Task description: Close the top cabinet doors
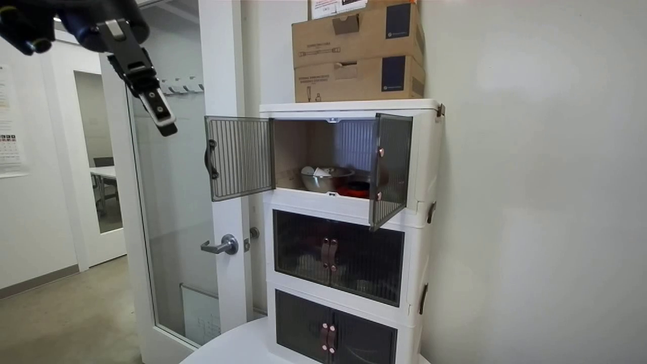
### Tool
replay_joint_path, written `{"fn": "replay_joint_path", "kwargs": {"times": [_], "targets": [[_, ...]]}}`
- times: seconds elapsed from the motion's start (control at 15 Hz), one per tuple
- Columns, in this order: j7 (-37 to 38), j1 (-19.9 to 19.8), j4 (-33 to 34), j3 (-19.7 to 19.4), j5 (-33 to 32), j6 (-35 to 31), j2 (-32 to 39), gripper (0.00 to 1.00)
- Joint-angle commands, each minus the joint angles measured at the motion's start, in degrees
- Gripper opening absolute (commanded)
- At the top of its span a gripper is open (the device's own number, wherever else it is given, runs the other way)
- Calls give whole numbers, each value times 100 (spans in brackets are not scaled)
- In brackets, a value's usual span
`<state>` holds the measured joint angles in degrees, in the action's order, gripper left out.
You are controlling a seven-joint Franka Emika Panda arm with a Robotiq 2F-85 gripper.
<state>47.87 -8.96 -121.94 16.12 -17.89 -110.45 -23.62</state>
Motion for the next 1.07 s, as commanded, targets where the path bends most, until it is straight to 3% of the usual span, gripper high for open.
{"fn": "replay_joint_path", "kwargs": {"times": [0.0,0.27,0.87,1.0], "targets": [[685,157,920,159,-530,429,821,100],[645,610,1636,168,-883,542,1511,100],[529,1507,3052,-80,-778,451,2602,100],[470,1648,3313,-132,-764,509,2792,77]]}}
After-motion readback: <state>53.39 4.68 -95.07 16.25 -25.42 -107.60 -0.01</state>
